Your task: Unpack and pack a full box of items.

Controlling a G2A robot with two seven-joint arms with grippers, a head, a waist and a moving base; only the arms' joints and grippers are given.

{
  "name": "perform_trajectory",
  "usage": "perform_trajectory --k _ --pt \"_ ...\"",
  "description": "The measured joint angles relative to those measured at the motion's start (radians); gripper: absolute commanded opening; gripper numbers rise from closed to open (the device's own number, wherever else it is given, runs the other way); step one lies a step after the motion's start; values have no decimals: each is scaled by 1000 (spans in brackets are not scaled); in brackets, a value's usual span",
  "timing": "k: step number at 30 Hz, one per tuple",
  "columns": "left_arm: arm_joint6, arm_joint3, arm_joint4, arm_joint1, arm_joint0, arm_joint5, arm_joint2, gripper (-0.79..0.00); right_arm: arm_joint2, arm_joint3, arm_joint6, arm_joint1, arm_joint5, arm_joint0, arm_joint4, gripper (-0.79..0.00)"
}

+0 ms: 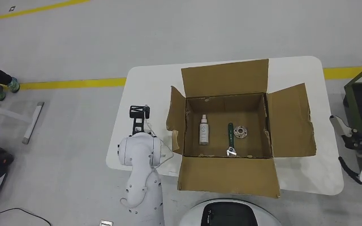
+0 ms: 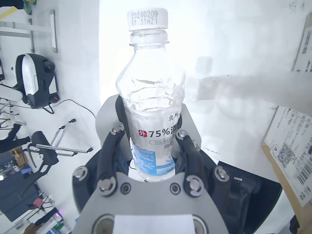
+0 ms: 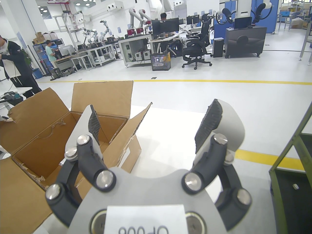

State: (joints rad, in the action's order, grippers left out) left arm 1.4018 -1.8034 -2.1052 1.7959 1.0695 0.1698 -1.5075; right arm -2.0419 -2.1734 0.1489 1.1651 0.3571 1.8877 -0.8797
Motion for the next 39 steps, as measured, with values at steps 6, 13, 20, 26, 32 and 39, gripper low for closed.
perform_trajectory --k 6,13,20,26,32,39 --pt "-44 76 3 -3 22 -16 16 -785 0 0 0 0 0 0 0 0" --pt "-78 167 -17 -6 1 -57 27 -785 0 0 0 0 0 0 0 0" --pt "-97 248 -15 -12 -42 -90 -6 -785 0 0 0 0 0 0 0 0" --pt "-98 301 7 -20 -68 -70 -40 -770 0 0 0 0 0 0 0 0" --pt "-103 319 8 -25 -75 -64 -41 0 0 0 0 0 0 0 0 0" --pt "-104 315 5 -31 -83 -52 -42 0 0 0 0 0 0 0 0 0"
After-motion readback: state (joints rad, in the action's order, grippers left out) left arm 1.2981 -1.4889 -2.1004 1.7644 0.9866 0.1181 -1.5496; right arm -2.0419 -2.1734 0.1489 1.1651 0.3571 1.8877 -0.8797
